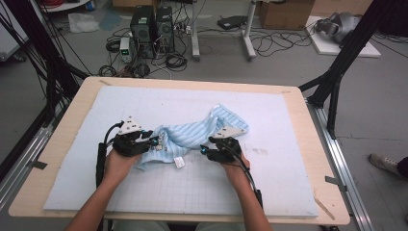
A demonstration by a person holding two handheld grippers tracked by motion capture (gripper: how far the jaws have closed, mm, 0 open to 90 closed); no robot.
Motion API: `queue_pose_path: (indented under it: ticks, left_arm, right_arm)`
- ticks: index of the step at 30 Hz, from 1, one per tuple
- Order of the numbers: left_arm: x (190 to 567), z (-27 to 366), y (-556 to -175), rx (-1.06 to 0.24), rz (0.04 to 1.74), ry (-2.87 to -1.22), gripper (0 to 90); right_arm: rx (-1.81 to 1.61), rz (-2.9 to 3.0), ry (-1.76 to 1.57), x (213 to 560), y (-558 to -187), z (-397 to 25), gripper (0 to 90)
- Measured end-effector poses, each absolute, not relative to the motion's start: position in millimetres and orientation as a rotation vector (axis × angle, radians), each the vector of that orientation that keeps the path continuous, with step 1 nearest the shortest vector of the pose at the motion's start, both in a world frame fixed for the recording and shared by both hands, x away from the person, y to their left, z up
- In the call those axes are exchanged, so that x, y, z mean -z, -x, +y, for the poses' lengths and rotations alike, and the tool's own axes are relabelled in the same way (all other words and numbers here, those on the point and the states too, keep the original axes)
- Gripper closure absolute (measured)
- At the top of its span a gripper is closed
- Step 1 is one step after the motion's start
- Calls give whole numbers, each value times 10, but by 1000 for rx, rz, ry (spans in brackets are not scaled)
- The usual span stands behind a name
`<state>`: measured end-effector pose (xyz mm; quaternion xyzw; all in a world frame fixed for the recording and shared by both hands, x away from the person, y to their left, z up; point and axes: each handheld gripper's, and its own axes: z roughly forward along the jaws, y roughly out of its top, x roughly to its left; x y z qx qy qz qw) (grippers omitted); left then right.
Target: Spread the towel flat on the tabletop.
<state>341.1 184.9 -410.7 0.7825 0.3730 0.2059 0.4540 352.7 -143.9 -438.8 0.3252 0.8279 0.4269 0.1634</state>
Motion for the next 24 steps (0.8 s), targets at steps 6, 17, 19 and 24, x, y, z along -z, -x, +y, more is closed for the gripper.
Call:
queue_pose_path:
  ticks: [6, 17, 19, 24]
  left_arm:
    - [4128, 2060, -3403, -485, 941, -1856, 461]
    - [4177, 2251, -3348, -442, 878, -1803, 442]
    - [4187, 2257, -3336, -433, 866, -1799, 440]
    - [4214, 2277, -3323, -419, 853, -1815, 440]
  right_arm:
    - [-1105, 2360, -921, 4400, -3754, -1289, 838]
    - [-965, 2268, -960, 4243, -4128, -1291, 846]
    - [-928, 2232, -999, 4244, -4192, -1311, 845]
    - [-852, 2142, -1097, 4250, -4257, -1323, 703]
